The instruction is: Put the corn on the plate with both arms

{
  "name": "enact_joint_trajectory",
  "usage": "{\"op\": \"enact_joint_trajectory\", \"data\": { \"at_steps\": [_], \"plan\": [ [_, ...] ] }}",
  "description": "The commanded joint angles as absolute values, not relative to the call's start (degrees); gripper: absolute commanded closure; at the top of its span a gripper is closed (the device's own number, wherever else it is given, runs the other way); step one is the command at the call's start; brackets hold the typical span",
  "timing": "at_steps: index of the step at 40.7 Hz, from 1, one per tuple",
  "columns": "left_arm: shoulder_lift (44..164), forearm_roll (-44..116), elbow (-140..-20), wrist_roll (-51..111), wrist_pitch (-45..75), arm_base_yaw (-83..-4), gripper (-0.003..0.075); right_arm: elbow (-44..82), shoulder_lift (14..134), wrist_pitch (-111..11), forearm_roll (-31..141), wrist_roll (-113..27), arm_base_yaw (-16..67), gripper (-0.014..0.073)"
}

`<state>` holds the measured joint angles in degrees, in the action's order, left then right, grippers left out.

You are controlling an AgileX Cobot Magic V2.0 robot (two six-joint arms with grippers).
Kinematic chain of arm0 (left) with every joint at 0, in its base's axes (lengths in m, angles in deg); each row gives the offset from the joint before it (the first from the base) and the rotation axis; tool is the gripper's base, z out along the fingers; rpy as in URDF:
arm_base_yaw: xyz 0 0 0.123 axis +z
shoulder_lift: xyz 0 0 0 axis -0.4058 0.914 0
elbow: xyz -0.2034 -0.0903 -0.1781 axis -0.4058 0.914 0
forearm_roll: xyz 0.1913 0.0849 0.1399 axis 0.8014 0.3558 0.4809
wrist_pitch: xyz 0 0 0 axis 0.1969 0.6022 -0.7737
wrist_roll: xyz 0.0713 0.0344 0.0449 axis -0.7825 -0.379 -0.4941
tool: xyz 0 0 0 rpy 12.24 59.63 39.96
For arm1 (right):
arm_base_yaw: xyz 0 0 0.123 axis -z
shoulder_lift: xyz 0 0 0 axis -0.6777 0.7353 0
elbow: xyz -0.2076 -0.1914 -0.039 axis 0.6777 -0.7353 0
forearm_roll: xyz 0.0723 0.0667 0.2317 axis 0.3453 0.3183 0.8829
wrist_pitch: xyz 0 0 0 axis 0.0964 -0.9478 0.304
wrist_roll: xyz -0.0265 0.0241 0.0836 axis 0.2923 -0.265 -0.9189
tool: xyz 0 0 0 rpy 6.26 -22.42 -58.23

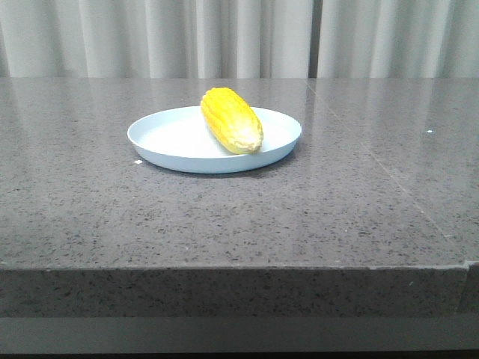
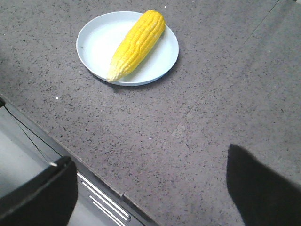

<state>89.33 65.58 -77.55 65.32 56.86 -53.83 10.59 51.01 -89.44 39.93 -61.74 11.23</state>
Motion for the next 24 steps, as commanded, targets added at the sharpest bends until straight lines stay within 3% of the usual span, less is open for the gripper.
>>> {"op": "enact_joint_trajectory", "data": {
  "at_steps": [1,21,24],
  "plan": [
    [89.4,65.4,-79.1,66.0,52.9,-54.3,0.0741,11.9,51.0,-85.6,39.1,-62.3,11.4,-0.0068],
    [89.4,65.4,-79.1,66.0,53.0,-54.3,0.0741,11.9,51.0,-85.8,39.1,-62.3,11.4,-0.0068],
    [89.4,65.4,-79.1,66.0,53.0,-54.3,0.0741,11.9,51.0,-85.8,39.1,-62.3,11.4,-0.0036]
  ]
}}
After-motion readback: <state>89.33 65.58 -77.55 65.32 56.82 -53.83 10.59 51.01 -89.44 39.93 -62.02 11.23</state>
